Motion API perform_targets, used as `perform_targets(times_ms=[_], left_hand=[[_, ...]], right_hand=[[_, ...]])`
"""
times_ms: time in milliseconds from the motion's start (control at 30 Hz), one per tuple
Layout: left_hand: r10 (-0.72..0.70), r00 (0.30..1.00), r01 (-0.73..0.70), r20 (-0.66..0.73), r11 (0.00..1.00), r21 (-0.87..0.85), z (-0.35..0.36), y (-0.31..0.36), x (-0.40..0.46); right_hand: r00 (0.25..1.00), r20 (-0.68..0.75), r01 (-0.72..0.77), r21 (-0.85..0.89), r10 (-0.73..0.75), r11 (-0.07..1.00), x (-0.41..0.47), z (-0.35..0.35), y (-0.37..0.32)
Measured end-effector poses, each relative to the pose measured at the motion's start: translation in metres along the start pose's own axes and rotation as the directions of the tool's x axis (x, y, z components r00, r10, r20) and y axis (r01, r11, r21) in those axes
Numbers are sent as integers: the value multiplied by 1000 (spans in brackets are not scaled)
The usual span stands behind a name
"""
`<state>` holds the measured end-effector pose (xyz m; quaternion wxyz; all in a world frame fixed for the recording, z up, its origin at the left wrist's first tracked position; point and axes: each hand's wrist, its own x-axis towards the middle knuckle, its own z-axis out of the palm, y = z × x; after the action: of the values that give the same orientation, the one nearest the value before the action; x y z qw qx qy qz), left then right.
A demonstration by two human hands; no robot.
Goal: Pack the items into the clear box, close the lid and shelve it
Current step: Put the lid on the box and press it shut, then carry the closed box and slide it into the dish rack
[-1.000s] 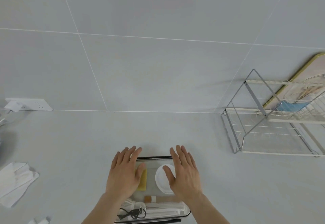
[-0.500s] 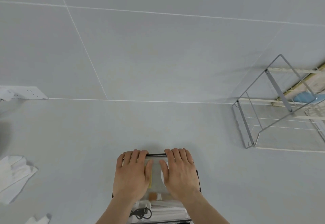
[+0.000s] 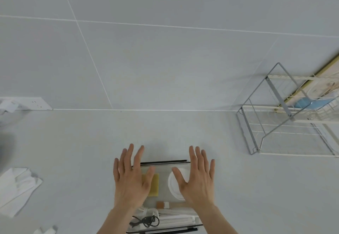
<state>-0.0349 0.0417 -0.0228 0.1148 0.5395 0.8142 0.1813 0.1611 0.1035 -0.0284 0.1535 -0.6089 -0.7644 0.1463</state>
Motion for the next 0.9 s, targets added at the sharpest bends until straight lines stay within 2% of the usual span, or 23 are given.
perform_targets(times_ms=[67,133,167,233,300,367,433,600,733,900], left_hand=[[-120,993,118,-7,985,-130,-6,-8,-9],[-250,966,257,63,918,-303,-8,-17,-19],[-318,939,343,130,841,-419,-8,-20,-24],[-408,866,496,291,620,-608,-9,-22,-32],[-440,802,591,404,483,-646,-9,-24,-40],[-457,738,670,496,412,-617,-10,-24,-47],[-480,700,711,529,396,-581,-11,-22,-50],[-509,691,721,513,437,-537,-20,-16,-49],[-496,698,715,516,440,-543,-32,-20,-42],[-489,754,643,439,412,-646,-66,-10,-29]], right_hand=[[993,43,-116,135,111,984,-9,-8,7],[969,133,-240,306,208,921,-17,-15,10],[947,178,-316,385,266,867,-20,-17,11],[886,268,-463,486,378,741,-25,-20,10],[826,344,-563,475,446,677,-30,-18,11],[781,386,-623,421,491,659,-35,-17,11],[746,405,-664,392,528,637,-39,-19,10],[703,445,-709,378,554,596,-43,-28,2],[706,445,-707,422,551,567,-41,-38,-7],[734,420,-677,511,534,529,-29,-68,-31]])
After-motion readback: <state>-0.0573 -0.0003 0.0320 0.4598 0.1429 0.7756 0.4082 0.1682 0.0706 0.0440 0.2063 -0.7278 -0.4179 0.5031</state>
